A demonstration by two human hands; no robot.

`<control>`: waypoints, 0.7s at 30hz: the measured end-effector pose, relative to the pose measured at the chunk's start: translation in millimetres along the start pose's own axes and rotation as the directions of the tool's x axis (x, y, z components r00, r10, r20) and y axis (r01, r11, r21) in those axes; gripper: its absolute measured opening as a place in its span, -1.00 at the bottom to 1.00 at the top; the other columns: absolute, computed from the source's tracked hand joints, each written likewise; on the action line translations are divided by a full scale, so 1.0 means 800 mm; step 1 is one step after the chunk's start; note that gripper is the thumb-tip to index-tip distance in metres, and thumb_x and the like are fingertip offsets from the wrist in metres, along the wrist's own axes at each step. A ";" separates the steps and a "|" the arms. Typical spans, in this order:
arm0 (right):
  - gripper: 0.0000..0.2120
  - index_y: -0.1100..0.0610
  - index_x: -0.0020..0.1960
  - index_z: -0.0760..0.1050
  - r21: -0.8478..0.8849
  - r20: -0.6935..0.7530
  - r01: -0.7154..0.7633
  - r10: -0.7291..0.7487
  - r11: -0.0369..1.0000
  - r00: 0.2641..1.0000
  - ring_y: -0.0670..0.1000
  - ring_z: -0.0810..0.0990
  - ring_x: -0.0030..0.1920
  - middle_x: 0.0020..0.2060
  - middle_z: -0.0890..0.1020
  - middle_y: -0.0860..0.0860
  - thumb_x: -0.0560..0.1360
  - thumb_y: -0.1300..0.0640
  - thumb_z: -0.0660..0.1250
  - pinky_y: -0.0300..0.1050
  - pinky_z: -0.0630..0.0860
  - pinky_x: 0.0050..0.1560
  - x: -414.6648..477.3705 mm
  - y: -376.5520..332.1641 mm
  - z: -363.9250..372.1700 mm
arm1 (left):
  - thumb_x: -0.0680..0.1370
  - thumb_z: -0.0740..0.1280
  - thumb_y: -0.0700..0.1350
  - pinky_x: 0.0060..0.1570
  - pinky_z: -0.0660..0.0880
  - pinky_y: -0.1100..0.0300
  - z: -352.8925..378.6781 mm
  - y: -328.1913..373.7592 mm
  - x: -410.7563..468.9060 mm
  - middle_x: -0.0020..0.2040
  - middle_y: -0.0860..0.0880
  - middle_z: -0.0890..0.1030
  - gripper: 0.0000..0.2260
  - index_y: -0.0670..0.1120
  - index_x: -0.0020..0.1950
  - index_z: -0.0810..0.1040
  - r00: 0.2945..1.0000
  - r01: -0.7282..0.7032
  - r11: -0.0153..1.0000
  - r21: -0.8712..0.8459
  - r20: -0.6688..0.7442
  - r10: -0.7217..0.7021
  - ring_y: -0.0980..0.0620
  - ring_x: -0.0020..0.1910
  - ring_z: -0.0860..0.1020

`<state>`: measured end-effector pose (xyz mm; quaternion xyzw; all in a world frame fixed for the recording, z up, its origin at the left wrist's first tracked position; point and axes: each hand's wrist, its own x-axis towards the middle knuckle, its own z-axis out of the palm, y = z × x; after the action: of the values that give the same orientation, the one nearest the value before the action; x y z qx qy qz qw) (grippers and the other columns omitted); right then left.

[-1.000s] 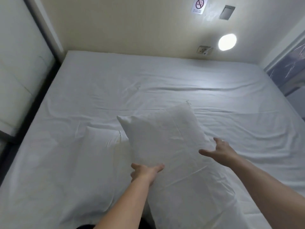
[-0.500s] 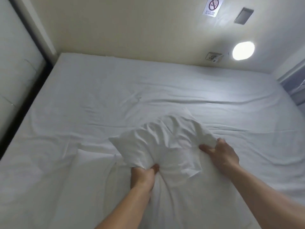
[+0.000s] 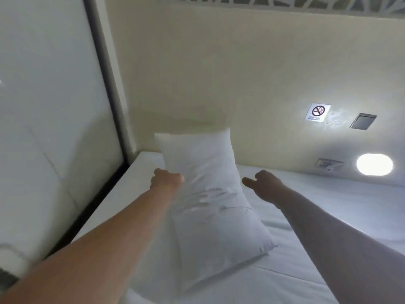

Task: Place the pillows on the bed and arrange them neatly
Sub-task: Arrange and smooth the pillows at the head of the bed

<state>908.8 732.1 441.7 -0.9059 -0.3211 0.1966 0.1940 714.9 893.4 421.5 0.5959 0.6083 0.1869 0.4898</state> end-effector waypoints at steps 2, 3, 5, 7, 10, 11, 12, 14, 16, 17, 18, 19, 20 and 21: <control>-0.46 0.29 0.31 0.41 -0.026 0.086 -0.006 0.008 1.000 0.996 0.21 0.44 0.28 0.24 0.54 0.21 0.55 -0.12 0.26 -0.03 0.38 0.18 -0.008 0.007 0.041 | 0.55 0.31 -0.14 0.39 0.31 -0.03 0.012 -0.034 -0.001 0.51 -0.24 0.24 -0.37 -0.28 0.50 0.08 0.999 0.026 0.997 0.067 0.046 -0.029 -0.23 0.44 0.31; -0.46 0.27 0.33 0.40 -0.040 0.122 0.003 0.002 0.999 0.993 0.20 0.43 0.30 0.25 0.53 0.19 0.55 -0.13 0.27 -0.02 0.37 0.22 -0.011 0.013 0.060 | 0.54 0.31 -0.14 0.39 0.31 -0.03 0.019 -0.053 -0.003 0.50 -0.24 0.25 -0.38 -0.27 0.50 0.10 0.997 0.035 0.994 0.108 0.072 -0.042 -0.23 0.43 0.32; -0.46 0.23 0.34 0.41 -0.063 0.177 0.007 0.004 0.998 0.984 0.19 0.42 0.32 0.29 0.51 0.17 0.53 -0.14 0.28 0.01 0.37 0.27 -0.020 0.029 0.090 | 0.52 0.32 -0.12 0.38 0.32 -0.02 0.032 -0.091 -0.007 0.48 -0.24 0.28 -0.39 -0.25 0.48 0.15 0.992 0.026 0.983 0.183 0.120 -0.048 -0.23 0.42 0.34; -0.43 0.18 0.38 0.38 -0.078 0.212 0.007 0.010 0.997 0.977 0.16 0.42 0.34 0.31 0.50 0.13 0.52 -0.16 0.30 -0.01 0.34 0.28 -0.032 0.047 0.115 | 0.49 0.36 -0.05 0.37 0.34 0.02 0.040 -0.134 -0.018 0.48 -0.23 0.30 -0.34 -0.22 0.50 0.16 0.980 -0.009 0.967 0.254 0.194 -0.042 -0.22 0.43 0.34; -0.32 0.09 0.44 0.31 -0.175 0.383 0.008 0.060 0.985 0.922 0.12 0.39 0.37 0.36 0.46 0.05 0.45 -0.21 0.38 -0.02 0.31 0.32 -0.073 0.094 0.164 | 0.40 0.45 0.08 0.36 0.33 0.03 0.038 -0.231 -0.055 0.51 -0.18 0.25 -0.16 -0.07 0.56 0.11 0.891 -0.112 0.869 0.483 0.436 -0.127 -0.19 0.44 0.33; -0.26 0.08 0.46 0.28 -0.243 0.455 0.026 0.090 0.970 0.886 0.12 0.38 0.38 0.39 0.43 0.06 0.41 -0.21 0.42 -0.01 0.31 0.33 -0.091 0.116 0.186 | 0.35 0.48 0.14 0.39 0.30 -0.02 0.033 -0.273 -0.071 0.54 -0.17 0.19 -0.07 0.00 0.58 0.05 0.844 -0.155 0.788 0.595 0.494 -0.207 -0.19 0.47 0.29; -0.20 0.06 0.48 0.25 -0.304 0.518 0.045 0.126 0.952 0.846 0.13 0.38 0.38 0.41 0.40 0.06 0.37 -0.21 0.46 0.00 0.32 0.35 -0.109 0.138 0.210 | 0.29 0.48 0.20 0.42 0.24 -0.10 0.025 -0.318 -0.085 0.57 -0.14 0.10 0.02 0.07 0.59 -0.03 0.810 -0.193 0.680 0.707 0.506 -0.297 -0.20 0.51 0.21; -0.06 0.01 0.51 0.17 -0.380 0.610 0.067 0.196 0.923 0.768 0.13 0.36 0.39 0.43 0.36 0.02 0.28 -0.24 0.52 0.05 0.34 0.36 -0.141 0.178 0.259 | 0.20 0.48 0.27 0.45 0.06 -0.26 0.010 -0.401 -0.106 0.61 -0.07 -0.16 0.16 0.16 0.57 -0.21 0.780 -0.280 0.447 0.850 0.473 -0.411 -0.21 0.58 -0.06; 0.06 -0.04 0.54 0.09 -0.403 0.661 0.119 0.199 0.907 0.723 0.09 0.30 0.44 0.46 0.31 -0.04 0.20 -0.29 0.53 0.07 0.29 0.40 -0.160 0.206 0.304 | 0.15 0.51 0.28 0.43 -0.05 -0.34 0.006 -0.452 -0.114 0.58 -0.05 -0.35 0.25 0.19 0.54 -0.34 0.756 -0.366 0.345 0.864 0.492 -0.432 -0.24 0.56 -0.27; 0.11 -0.05 0.55 0.06 -0.398 0.679 0.152 0.179 0.905 0.712 0.07 0.26 0.46 0.48 0.29 -0.06 0.16 -0.32 0.52 0.07 0.25 0.43 -0.166 0.213 0.326 | 0.13 0.52 0.28 0.43 -0.08 -0.36 0.008 -0.464 -0.111 0.57 -0.05 -0.39 0.28 0.19 0.53 -0.37 0.750 -0.401 0.330 0.854 0.514 -0.417 -0.26 0.54 -0.32; 0.15 -0.07 0.55 0.04 -0.388 0.694 0.171 0.165 0.906 0.701 0.06 0.24 0.48 0.49 0.27 -0.07 0.13 -0.36 0.51 0.06 0.21 0.45 -0.171 0.217 0.347 | 0.12 0.53 0.28 0.43 -0.08 -0.37 0.013 -0.473 -0.106 0.57 -0.06 -0.40 0.30 0.20 0.52 -0.38 0.746 -0.428 0.328 0.842 0.534 -0.397 -0.28 0.53 -0.34; 0.17 -0.08 0.55 0.04 -0.374 0.704 0.175 0.156 0.911 0.693 0.05 0.25 0.47 0.48 0.29 -0.08 0.10 -0.39 0.50 0.05 0.19 0.45 -0.174 0.218 0.367 | 0.11 0.53 0.28 0.42 -0.06 -0.37 0.019 -0.478 -0.100 0.57 -0.06 -0.38 0.30 0.21 0.52 -0.38 0.744 -0.445 0.331 0.832 0.549 -0.380 -0.30 0.53 -0.33; 0.14 -0.10 0.53 0.09 -0.365 0.704 0.163 0.157 0.917 0.693 0.06 0.31 0.44 0.44 0.35 -0.07 0.08 -0.41 0.48 0.04 0.23 0.42 -0.176 0.217 0.386 | 0.10 0.54 0.27 0.41 -0.02 -0.37 0.026 -0.480 -0.093 0.58 -0.05 -0.34 0.29 0.23 0.52 -0.35 0.740 -0.459 0.333 0.824 0.562 -0.369 -0.30 0.54 -0.30; 0.05 -0.11 0.47 0.19 -0.367 0.685 0.148 0.159 0.919 0.711 0.08 0.40 0.36 0.36 0.44 -0.05 0.09 -0.42 0.46 0.03 0.31 0.34 -0.178 0.217 0.401 | 0.11 0.54 0.26 0.41 0.03 -0.36 0.031 -0.482 -0.088 0.59 -0.05 -0.28 0.27 0.24 0.53 -0.30 0.735 -0.475 0.331 0.815 0.574 -0.360 -0.30 0.55 -0.25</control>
<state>740.2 586.1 120.1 -0.7831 -0.4003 0.4578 -0.1304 513.0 736.0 123.8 0.8099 0.3521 -0.4105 0.2269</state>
